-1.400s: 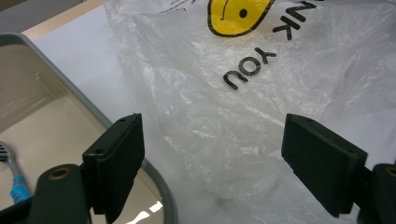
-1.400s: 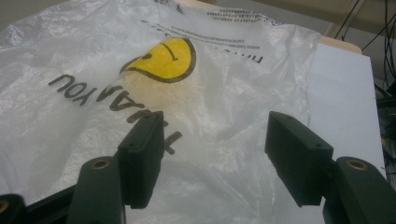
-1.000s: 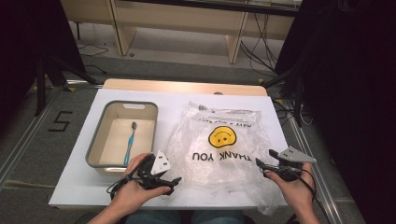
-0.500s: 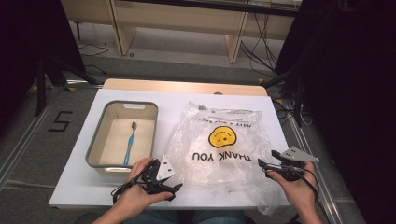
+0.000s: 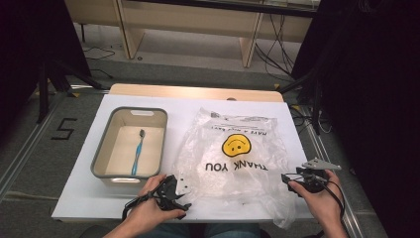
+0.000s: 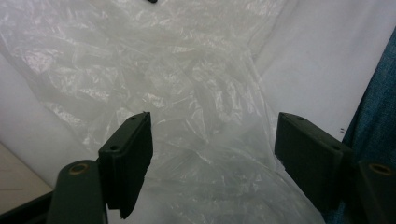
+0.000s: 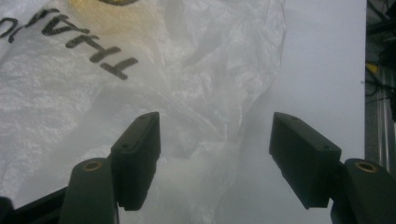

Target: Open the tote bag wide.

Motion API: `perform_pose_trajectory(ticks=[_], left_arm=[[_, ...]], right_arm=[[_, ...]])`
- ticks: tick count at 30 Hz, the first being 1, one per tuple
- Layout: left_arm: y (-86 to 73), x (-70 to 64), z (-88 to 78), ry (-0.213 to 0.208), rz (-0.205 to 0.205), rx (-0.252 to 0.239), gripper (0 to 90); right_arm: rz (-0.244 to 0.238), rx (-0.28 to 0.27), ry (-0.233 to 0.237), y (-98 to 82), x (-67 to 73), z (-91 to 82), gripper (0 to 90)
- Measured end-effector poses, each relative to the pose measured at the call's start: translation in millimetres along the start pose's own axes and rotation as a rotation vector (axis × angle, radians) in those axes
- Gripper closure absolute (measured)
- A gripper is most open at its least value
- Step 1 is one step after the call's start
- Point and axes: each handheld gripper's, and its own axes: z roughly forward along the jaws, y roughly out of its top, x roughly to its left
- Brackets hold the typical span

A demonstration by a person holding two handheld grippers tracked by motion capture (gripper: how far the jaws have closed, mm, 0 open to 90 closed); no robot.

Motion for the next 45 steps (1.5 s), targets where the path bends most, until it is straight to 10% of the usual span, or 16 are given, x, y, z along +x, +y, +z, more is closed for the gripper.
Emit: perform_pose_trajectory(ticks=[10, 22, 33, 45], left_arm=[[-3.6, 7.1, 6.8, -0.008, -0.061, 0.065, 36.0], [7.3, 14.2, 9.9, -0.078, -0.117, 0.130, 70.7], [26.6, 17.9, 17.7, 0.015, -0.013, 0.181, 89.3], [64.7, 43.7, 23.9, 0.143, -0.044, 0.125, 89.4]], right_arm=[[0.052, 0.127, 0.012, -6.4, -1.3, 8.3, 43.3], [0.052, 0.242, 0.078, -11.6, 1.5, 18.2, 75.1], [0.088, 0.226, 0.071, -8.2, 1.5, 15.2, 90.0], [0.167, 0.169, 0.045, -7.4, -3.3, 11.1, 90.0]])
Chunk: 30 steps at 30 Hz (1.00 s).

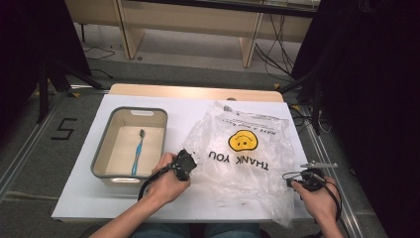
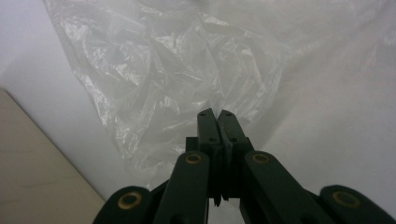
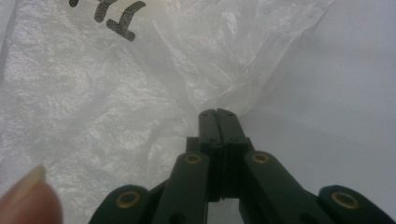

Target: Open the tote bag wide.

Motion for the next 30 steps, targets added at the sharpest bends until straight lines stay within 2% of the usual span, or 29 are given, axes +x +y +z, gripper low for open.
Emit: perform_pose_trajectory(ticks=[2, 3, 4, 6, 8, 9, 10, 12, 18, 24, 25, 26, 28, 29, 30], left_arm=[[8.8, 8.1, 5.5, 0.026, -0.036, -0.008, 89.4], [8.8, 8.1, 5.5, 0.026, -0.036, -0.008, 89.3], [13.6, 14.2, 9.3, 0.042, -0.059, -0.011, 89.3], [16.0, 17.2, 10.7, 0.049, -0.072, -0.012, 89.3], [23.3, 27.7, 13.3, 0.066, -0.097, -0.024, 89.2], [23.3, 27.7, 13.3, 0.066, -0.097, -0.024, 89.0], [25.4, 30.9, 14.3, 0.056, -0.134, -0.031, 89.0], [29.9, 35.5, 14.9, 0.035, -0.164, -0.045, 88.0], [44.6, 38.1, 15.0, 0.047, -0.191, -0.092, 86.7], [51.4, 40.7, 21.3, 0.068, -0.219, -0.106, 84.7], [52.0, 41.9, 21.9, 0.077, -0.219, -0.108, 83.5], [53.3, 43.6, 22.8, 0.081, -0.240, -0.120, 80.5], [53.8, 44.5, 22.4, 0.089, -0.244, -0.128, 71.4], [54.2, 45.0, 21.6, 0.096, -0.246, -0.143, 71.4], [54.5, 45.3, 19.8, 0.104, -0.250, -0.158, 57.7]], right_arm=[[0.016, -0.010, 0.005, 1.1, 1.0, -0.2, 90.0], [0.016, -0.010, 0.005, 1.1, 1.0, -0.2, 90.0], [0.019, -0.012, 0.007, 1.8, 2.3, 0.6, 90.0], [0.025, -0.013, 0.015, 2.2, 4.2, 1.7, 90.0], [0.024, -0.010, 0.022, 2.6, 6.1, 3.3, 90.0], [0.024, -0.010, 0.022, 2.6, 6.1, 3.3, 90.0], [0.028, -0.006, 0.028, 2.7, 7.2, 3.9, 90.0], [0.024, 0.000, 0.036, 2.6, 11.5, 5.6, 90.0], [0.017, -0.008, 0.041, 3.6, 14.7, 4.4, 90.0], [0.021, -0.001, 0.047, 2.0, 14.7, 5.1, 90.0], [0.021, 0.001, 0.047, 2.1, 15.2, 5.3, 90.0], [0.018, 0.010, 0.056, 2.0, 16.8, 5.5, 90.0], [0.008, 0.016, 0.063, 1.4, 19.5, 6.5, 90.0], [0.008, 0.016, 0.063, 1.4, 19.5, 6.5, 90.0], [0.008, 0.026, 0.080, 1.0, 23.4, 6.2, 89.5]])
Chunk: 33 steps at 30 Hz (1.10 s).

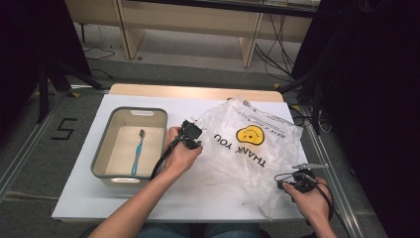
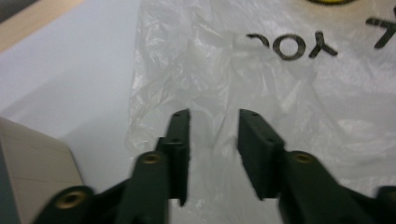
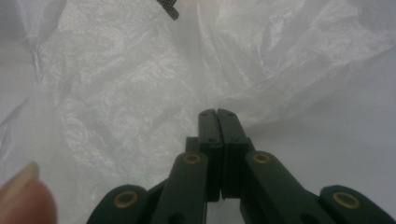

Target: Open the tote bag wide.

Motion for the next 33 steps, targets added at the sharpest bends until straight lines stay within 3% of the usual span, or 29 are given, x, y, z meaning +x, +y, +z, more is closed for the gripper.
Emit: perform_pose_trajectory(ticks=[1, 2, 3, 6, 9, 10, 11, 12, 13, 15, 17, 18, 19, 20, 21, 22, 28, 33], left_arm=[[0.5, 0.2, -2.0, 0.005, -0.003, -0.019, 57.7], [1.0, 0.1, -4.6, 0.007, -0.005, -0.041, 46.9], [1.4, -0.2, -7.7, 0.008, -0.009, -0.061, 46.9], [2.3, -1.8, -19.7, -0.003, -0.009, -0.095, 32.3], [1.8, -3.5, -32.4, -0.010, 0.007, -0.131, 29.7], [0.4, -4.9, -39.8, -0.021, 0.015, -0.146, 29.6], [0.4, -4.9, -39.8, -0.021, 0.015, -0.146, 29.5], [-1.8, -6.7, -45.3, -0.025, 0.025, -0.157, 29.6], [-1.8, -6.7, -45.3, -0.025, 0.025, -0.157, 30.0], [-5.4, -9.0, -49.5, -0.051, 0.033, -0.162, 30.6], [-9.8, -11.9, -52.9, -0.072, 0.040, -0.164, 31.4], [-12.4, -12.8, -54.7, -0.083, 0.045, -0.164, 32.6], [-15.4, -13.8, -56.5, -0.097, 0.049, -0.163, 32.6], [-22.0, -14.8, -59.0, -0.123, 0.048, -0.167, 32.9], [-22.0, -14.8, -59.0, -0.123, 0.048, -0.167, 33.3], [-25.5, -14.9, -60.1, -0.135, 0.051, -0.166, 33.4], [-47.9, -14.0, -66.5, -0.192, 0.053, -0.145, 33.7], [-69.7, -11.6, -75.1, -0.254, 0.054, -0.168, 34.1]], right_arm=[[0.000, 0.000, 0.000, 0.0, 0.0, 0.0, 89.5], [-0.008, 0.010, 0.017, -0.7, 3.9, 0.6, 88.6], [-0.008, 0.010, 0.017, -0.7, 3.9, 0.6, 88.6], [-0.021, 0.035, 0.049, -1.5, 10.7, 2.1, 81.8], [-0.021, 0.030, 0.058, -0.9, 14.6, 0.0, 75.6], [-0.023, 0.004, 0.052, 0.2, 17.9, -5.6, 69.9], [-0.023, 0.004, 0.052, 0.2, 17.9, -5.6, 69.9], [-0.042, -0.037, 0.004, 2.3, 20.3, -13.3, 63.4], [-0.042, -0.037, 0.004, 2.3, 20.3, -13.3, 63.4], [-0.060, -0.095, -0.050, 4.3, 21.6, -19.6, 57.3], [-0.086, -0.154, -0.085, 7.2, 21.8, -24.0, 52.7], [-0.132, -0.210, -0.095, 10.0, 23.1, -26.6, 49.8], [-0.132, -0.210, -0.095, 10.0, 23.1, -26.6, 49.8], [-0.173, -0.257, -0.076, 12.5, 25.7, -26.3, 47.7], [-0.173, -0.257, -0.076, 12.5, 25.7, -26.3, 47.7], [-0.196, -0.280, -0.042, 14.6, 29.1, -23.5, 46.4], [-0.253, -0.277, 0.030, 19.5, 35.6, -8.5, 44.0], [-0.278, -0.308, 0.065, 22.4, 36.6, -3.2, 43.9]])
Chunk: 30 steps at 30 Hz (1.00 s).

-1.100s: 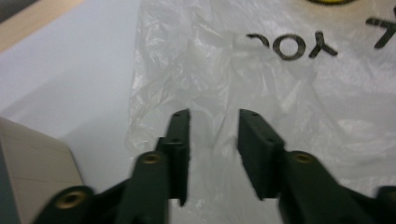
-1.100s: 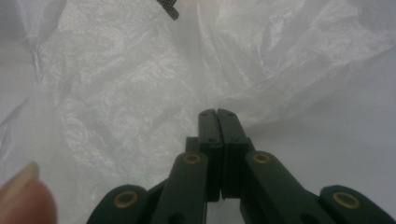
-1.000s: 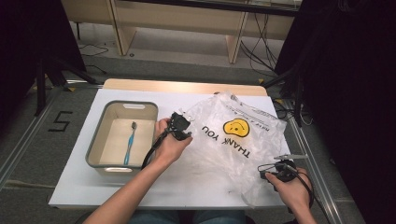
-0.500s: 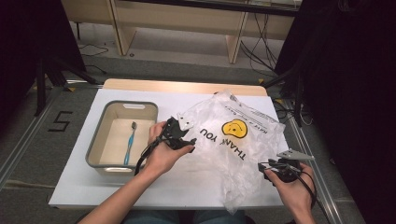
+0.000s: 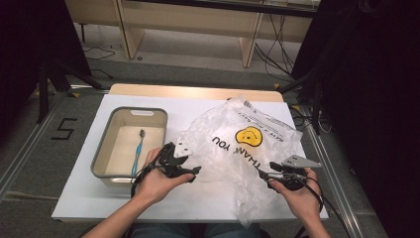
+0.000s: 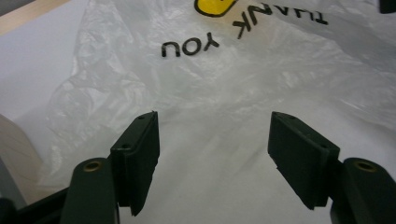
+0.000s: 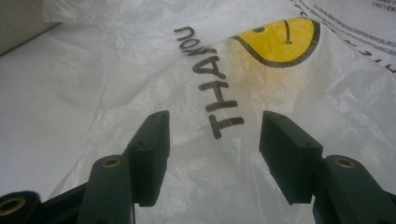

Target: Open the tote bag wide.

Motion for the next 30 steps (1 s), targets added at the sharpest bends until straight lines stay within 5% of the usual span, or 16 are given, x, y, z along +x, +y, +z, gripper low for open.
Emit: perform_pose_trajectory(ticks=[10, 30], left_arm=[[-29.7, -7.4, -15.6, -0.029, 0.013, -0.016, 32.6], [-22.5, -21.5, 25.1, -0.031, 0.066, 0.038, 46.2]], right_arm=[[-0.048, -0.027, 0.032, 8.6, 8.3, 12.8, 44.2], [-0.192, -0.001, 0.142, 35.5, 39.6, 48.1, 41.8]])
